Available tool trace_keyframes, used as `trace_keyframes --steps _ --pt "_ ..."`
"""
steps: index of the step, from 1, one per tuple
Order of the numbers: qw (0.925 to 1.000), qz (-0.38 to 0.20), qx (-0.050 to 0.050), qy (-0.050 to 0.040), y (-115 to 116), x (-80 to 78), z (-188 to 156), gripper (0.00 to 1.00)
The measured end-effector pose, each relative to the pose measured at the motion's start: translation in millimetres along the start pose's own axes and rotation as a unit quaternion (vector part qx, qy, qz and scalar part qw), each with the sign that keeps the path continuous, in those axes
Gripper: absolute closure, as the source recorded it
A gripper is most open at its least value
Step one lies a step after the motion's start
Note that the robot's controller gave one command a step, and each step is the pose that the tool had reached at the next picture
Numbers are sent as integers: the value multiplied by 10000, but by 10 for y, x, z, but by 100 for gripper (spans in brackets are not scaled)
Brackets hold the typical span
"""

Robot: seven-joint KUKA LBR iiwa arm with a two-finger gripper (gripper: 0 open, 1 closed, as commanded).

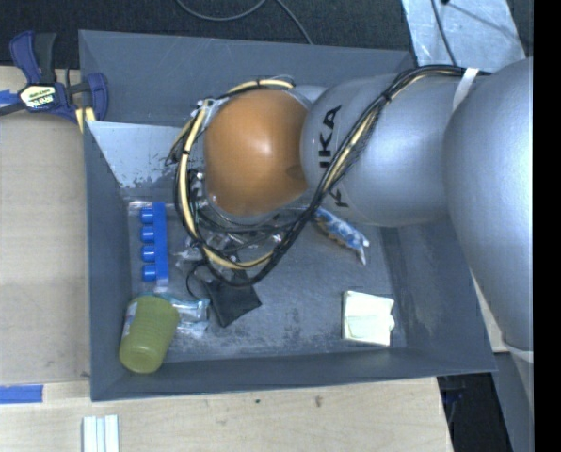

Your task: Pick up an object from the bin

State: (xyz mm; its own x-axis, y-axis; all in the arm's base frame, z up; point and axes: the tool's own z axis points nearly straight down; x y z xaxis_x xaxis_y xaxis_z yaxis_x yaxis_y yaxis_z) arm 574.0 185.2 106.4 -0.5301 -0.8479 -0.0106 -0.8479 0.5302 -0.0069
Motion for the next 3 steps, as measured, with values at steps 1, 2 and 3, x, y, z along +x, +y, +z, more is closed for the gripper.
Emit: trace_keyframes --steps 1,2,3 --pt "10000 -29 -2 -11 14 -24 -322 100" --pt "9999 117 -12 1 66 -69 -935 100" --pt "9999 159 30 -51 53 -83 -1202 100"
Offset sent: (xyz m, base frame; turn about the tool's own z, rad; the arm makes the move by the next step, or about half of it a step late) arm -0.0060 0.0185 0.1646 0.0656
